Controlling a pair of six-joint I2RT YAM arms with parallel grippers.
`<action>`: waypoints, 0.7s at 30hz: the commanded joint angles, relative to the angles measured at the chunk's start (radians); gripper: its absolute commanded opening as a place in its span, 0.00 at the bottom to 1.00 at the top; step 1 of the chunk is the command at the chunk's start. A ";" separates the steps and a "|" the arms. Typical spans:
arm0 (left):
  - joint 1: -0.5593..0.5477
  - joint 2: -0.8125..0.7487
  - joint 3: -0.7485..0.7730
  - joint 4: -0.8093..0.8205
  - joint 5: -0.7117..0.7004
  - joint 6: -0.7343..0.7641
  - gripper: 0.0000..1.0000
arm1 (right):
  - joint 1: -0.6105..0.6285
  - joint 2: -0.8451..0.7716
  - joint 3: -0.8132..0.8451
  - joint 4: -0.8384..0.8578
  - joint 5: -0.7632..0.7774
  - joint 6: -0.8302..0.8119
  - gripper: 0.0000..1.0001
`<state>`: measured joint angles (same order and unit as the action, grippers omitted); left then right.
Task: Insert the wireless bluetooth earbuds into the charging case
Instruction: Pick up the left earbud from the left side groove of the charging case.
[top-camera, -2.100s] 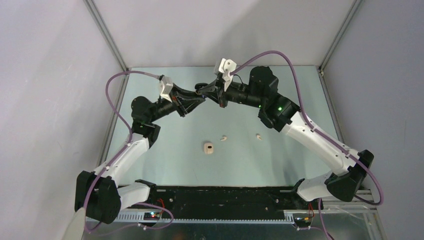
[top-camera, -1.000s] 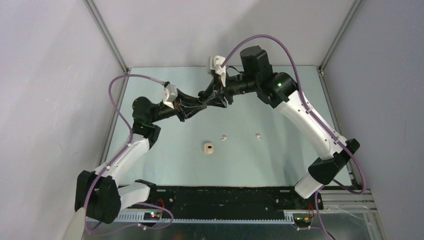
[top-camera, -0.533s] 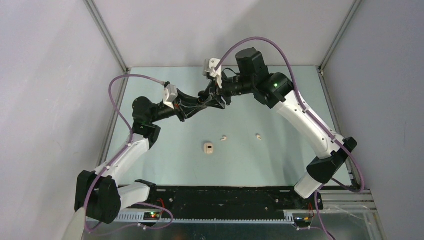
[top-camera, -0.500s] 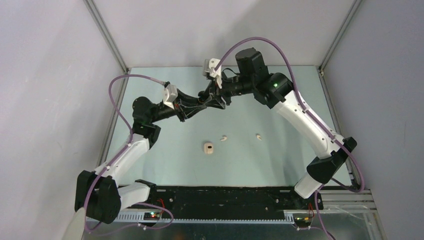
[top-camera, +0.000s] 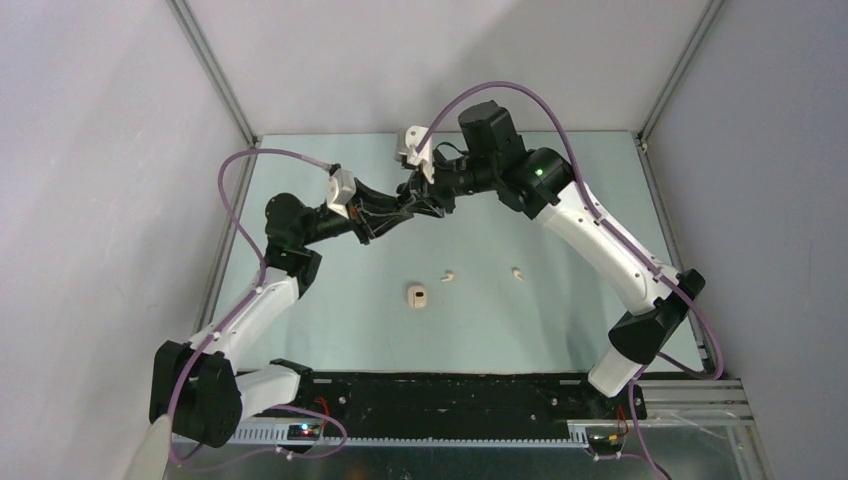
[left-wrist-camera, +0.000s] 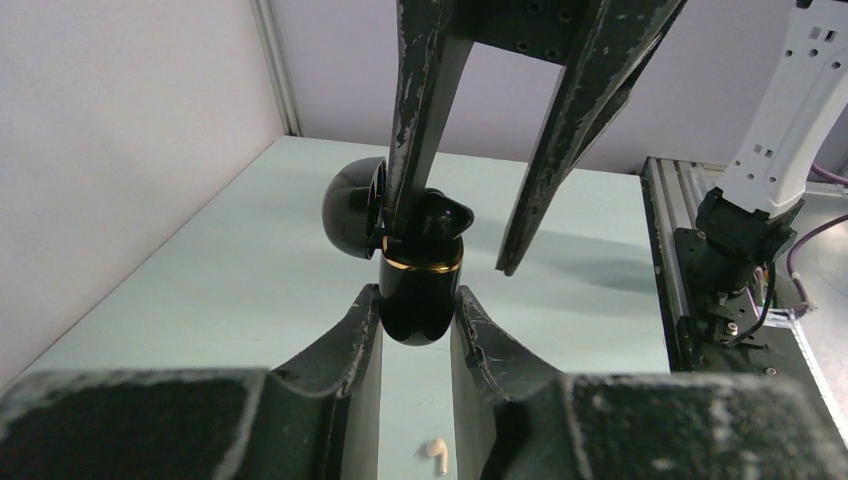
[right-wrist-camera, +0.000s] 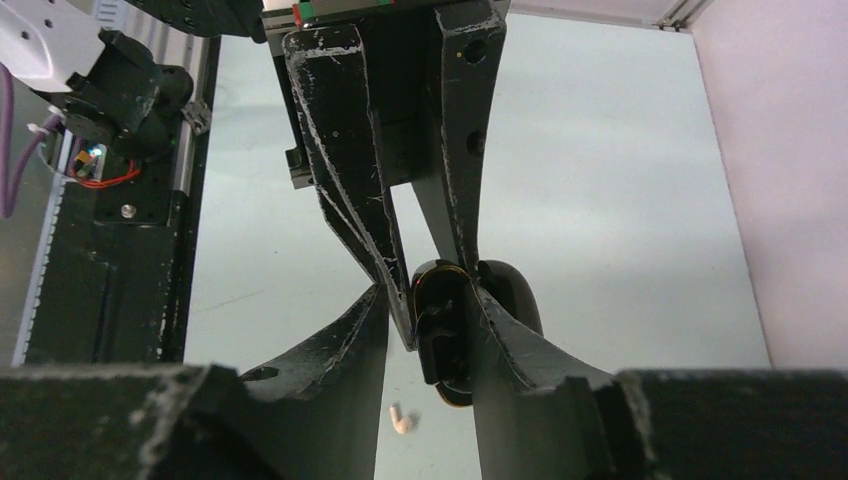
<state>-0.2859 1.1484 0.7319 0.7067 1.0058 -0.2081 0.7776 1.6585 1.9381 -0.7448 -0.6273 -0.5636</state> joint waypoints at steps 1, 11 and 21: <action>0.002 -0.020 -0.008 0.025 0.003 0.025 0.00 | 0.017 0.006 0.037 0.002 0.056 -0.039 0.36; 0.002 -0.020 -0.008 0.025 -0.004 0.013 0.00 | 0.007 0.000 0.022 0.071 0.101 0.033 0.17; 0.002 -0.015 -0.007 0.023 -0.075 -0.042 0.00 | -0.035 -0.122 -0.181 0.478 0.191 0.463 0.00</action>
<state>-0.2817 1.1484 0.7311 0.6926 0.9581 -0.2195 0.7601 1.6135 1.8114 -0.5289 -0.5220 -0.3149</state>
